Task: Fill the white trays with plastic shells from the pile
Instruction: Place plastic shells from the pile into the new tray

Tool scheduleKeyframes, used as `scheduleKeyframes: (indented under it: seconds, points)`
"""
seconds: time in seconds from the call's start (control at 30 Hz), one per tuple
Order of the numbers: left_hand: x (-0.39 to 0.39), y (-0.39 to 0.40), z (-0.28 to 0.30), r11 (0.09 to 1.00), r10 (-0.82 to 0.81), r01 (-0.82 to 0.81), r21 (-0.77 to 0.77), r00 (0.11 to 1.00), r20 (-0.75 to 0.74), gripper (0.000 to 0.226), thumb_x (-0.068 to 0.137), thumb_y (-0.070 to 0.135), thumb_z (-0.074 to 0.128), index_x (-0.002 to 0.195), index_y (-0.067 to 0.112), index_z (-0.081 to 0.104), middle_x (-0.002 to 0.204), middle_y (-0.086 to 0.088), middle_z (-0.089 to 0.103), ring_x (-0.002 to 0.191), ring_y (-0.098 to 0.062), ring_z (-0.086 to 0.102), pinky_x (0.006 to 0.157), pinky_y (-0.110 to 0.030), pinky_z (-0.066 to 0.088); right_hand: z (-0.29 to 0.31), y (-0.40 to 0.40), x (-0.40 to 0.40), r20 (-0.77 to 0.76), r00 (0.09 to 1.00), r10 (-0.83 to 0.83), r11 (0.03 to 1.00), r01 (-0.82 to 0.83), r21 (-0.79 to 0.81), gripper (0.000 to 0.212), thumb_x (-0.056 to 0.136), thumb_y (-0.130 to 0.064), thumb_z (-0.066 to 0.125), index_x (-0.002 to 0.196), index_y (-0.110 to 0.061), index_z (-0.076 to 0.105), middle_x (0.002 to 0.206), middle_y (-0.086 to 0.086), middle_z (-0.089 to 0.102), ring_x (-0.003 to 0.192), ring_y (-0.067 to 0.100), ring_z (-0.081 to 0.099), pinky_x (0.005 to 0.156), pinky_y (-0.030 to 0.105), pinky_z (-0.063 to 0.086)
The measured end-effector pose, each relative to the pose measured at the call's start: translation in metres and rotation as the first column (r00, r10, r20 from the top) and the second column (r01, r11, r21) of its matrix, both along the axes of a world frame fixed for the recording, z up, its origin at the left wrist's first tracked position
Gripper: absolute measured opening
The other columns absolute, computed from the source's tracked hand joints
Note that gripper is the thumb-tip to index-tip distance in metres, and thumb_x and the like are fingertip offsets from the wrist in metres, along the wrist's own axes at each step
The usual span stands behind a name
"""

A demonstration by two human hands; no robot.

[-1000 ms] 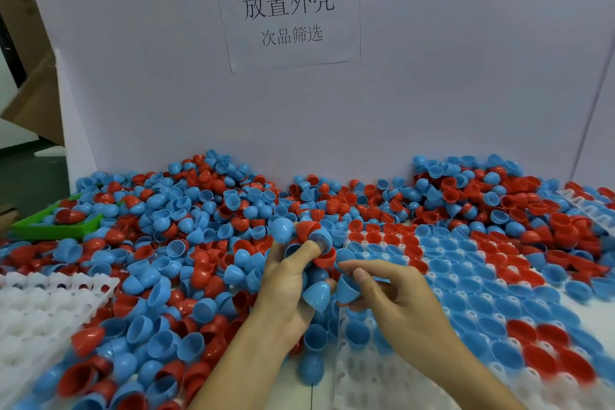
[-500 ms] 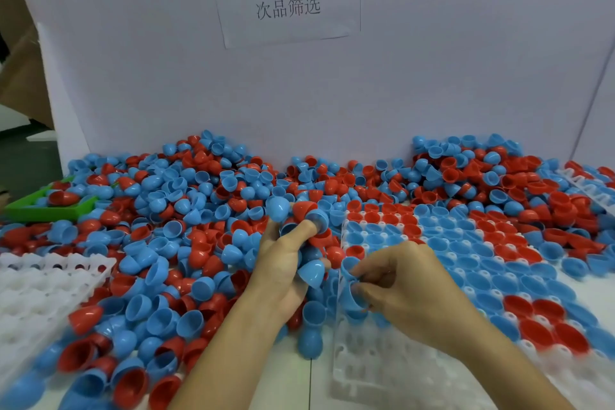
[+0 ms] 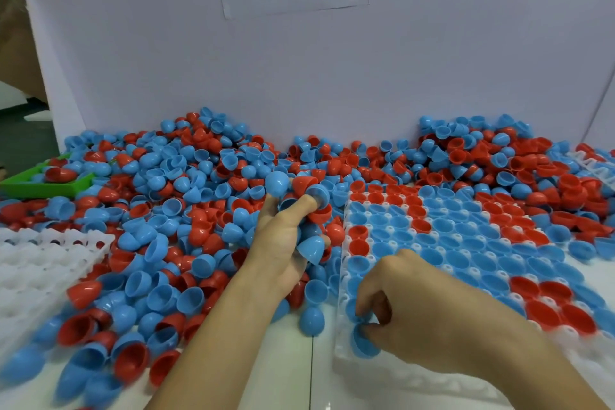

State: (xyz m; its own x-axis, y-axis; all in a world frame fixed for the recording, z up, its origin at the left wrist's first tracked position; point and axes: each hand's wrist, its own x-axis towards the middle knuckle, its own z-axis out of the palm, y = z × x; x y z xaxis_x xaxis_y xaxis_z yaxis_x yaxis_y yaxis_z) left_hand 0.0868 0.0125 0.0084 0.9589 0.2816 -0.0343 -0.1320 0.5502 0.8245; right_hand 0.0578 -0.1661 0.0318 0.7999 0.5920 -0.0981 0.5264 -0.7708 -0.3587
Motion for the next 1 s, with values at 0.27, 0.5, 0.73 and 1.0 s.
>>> scheduleKeyframes:
  seconds: [0.27,0.5,0.73,1.0]
  points:
    - [-0.002,-0.003,-0.001,0.999,-0.034,0.034,0.015,0.999,0.001,0.02,0.086,0.003,0.069,0.094,0.02,0.06,0.088,-0.014,0.063,0.081,-0.029,0.062,0.046,-0.028,0.047,-0.003,0.006,-0.004,0.081,0.995,0.05,0.994,-0.042,-0.101,0.017,0.087,-0.034,0.069,0.1,-0.023,0.071,0.086,-0.01,0.064,0.073,0.011,0.062,0.065,0.028,0.057]
    - [-0.004,-0.005,0.003,0.997,-0.078,0.078,0.002,0.997,0.004,0.043,0.063,0.014,0.076,0.102,0.016,0.058,0.088,-0.015,0.061,0.08,-0.027,0.061,0.043,-0.027,0.045,-0.001,-0.007,0.007,0.038,0.995,0.093,0.993,-0.095,0.064,0.017,0.087,-0.046,0.066,0.098,-0.036,0.073,0.077,-0.017,0.064,0.072,0.007,0.062,0.06,0.024,0.053]
    - [-0.005,-0.011,-0.003,0.992,-0.12,0.12,0.025,0.993,-0.006,0.024,0.086,0.002,0.069,0.105,0.016,0.064,0.091,-0.014,0.07,0.076,-0.025,0.07,0.056,-0.037,0.056,-0.006,0.001,0.02,0.171,0.983,-0.065,0.8,-0.051,0.598,0.007,0.093,-0.04,0.061,0.098,-0.036,0.064,0.076,-0.008,0.067,0.068,0.012,0.064,0.06,0.027,0.053]
    - [-0.011,-0.023,0.0,0.938,-0.263,0.247,0.243,0.964,0.033,0.033,0.068,0.011,0.085,0.098,0.017,0.073,0.102,-0.018,0.074,0.089,-0.035,0.074,0.065,-0.042,0.06,-0.01,0.007,0.026,0.095,0.954,-0.284,0.548,0.08,0.833,0.005,0.086,-0.024,0.074,0.088,-0.028,0.072,0.076,-0.016,0.069,0.07,0.007,0.068,0.061,0.021,0.056]
